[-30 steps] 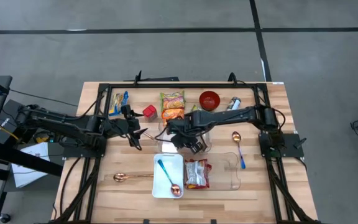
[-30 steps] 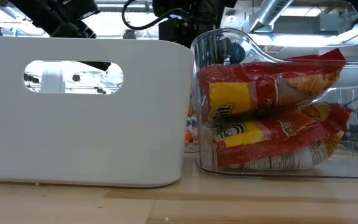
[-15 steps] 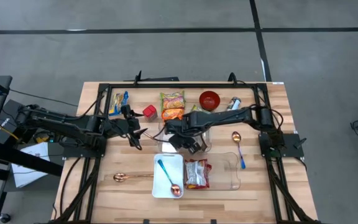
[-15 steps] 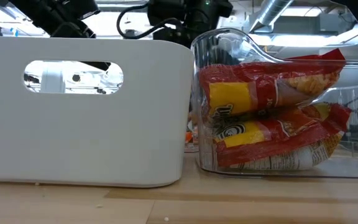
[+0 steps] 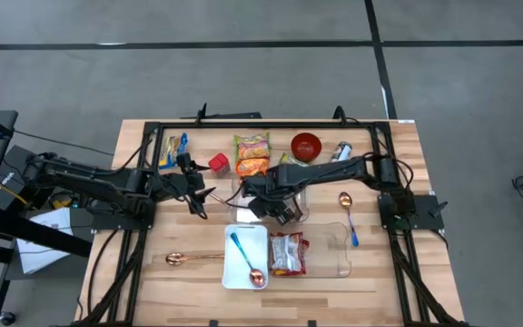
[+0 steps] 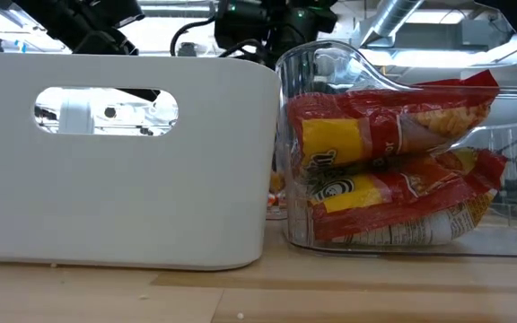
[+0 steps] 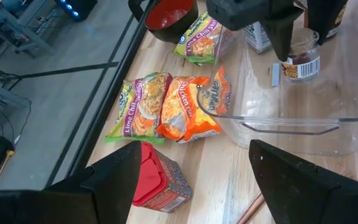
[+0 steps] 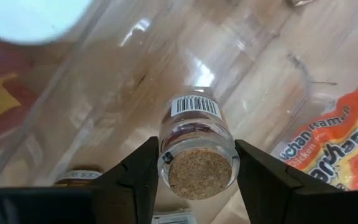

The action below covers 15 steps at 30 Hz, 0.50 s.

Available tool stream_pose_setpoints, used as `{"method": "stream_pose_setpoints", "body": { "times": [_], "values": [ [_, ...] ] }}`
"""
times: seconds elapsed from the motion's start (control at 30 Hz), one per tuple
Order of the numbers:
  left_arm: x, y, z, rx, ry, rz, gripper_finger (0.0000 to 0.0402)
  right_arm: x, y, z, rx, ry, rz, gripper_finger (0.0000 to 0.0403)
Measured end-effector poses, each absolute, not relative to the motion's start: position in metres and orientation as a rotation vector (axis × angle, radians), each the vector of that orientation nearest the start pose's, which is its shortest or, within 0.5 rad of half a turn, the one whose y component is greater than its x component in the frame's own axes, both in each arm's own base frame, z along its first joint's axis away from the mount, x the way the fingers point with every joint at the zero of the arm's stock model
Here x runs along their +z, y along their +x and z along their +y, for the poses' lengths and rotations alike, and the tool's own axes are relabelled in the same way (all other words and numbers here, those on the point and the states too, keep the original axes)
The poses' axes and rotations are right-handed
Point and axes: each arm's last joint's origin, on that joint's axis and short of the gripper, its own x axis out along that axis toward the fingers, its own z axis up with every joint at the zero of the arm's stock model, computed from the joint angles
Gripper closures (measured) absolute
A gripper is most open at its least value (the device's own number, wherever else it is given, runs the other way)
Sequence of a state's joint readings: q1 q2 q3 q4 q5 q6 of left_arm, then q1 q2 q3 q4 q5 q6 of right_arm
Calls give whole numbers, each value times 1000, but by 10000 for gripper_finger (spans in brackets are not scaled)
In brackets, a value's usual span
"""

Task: Pick & Place Food Item
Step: Put the brown spice bottle into the top transparent bin

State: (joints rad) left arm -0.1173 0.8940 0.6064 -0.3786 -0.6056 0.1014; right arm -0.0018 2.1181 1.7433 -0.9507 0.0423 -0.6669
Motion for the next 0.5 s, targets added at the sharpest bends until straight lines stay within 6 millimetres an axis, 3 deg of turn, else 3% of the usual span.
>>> {"method": "stream_pose_setpoints", "body": {
  "times": [0.5],
  "values": [
    [241, 179, -5, 439, 332, 653, 111, 203, 431, -5, 413, -567, 1278, 229]
  ]
}}
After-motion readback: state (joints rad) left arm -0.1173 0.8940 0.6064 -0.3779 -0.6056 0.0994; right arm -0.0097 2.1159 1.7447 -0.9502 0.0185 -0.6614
